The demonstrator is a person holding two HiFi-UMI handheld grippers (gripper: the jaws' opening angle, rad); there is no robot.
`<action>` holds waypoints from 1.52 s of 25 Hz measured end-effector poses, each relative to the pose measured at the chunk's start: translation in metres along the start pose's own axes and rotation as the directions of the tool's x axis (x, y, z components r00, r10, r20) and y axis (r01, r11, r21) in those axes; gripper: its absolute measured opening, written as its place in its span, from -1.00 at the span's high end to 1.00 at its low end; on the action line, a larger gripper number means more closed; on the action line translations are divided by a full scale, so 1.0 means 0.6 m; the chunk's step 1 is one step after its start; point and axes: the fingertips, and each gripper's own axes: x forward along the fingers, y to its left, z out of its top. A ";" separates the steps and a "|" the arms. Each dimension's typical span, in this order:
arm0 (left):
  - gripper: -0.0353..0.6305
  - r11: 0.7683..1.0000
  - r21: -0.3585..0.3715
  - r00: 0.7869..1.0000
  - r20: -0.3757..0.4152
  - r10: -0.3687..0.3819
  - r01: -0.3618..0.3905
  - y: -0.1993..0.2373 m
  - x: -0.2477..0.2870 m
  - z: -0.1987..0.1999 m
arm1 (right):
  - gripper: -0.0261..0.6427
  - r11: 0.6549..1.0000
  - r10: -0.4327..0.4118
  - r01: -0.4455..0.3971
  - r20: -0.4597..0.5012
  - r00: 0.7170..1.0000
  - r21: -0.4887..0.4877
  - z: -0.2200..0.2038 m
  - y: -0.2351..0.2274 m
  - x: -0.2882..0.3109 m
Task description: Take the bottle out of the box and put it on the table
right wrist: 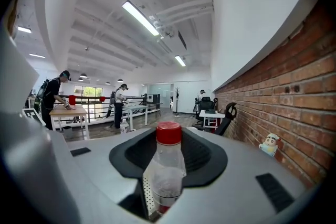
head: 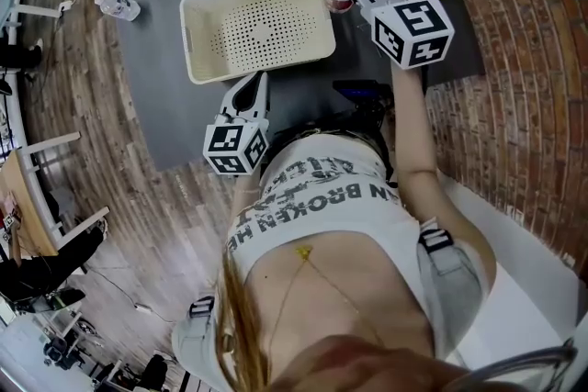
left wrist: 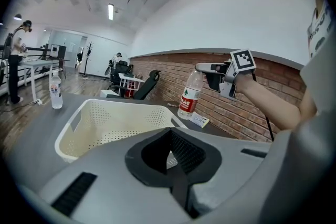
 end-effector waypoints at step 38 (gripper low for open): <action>0.88 0.999 -0.034 0.999 -0.014 0.030 -0.031 -0.090 0.057 -0.021 | 0.50 0.998 -0.058 0.059 -0.055 0.997 0.022 -0.090 -0.144 -0.058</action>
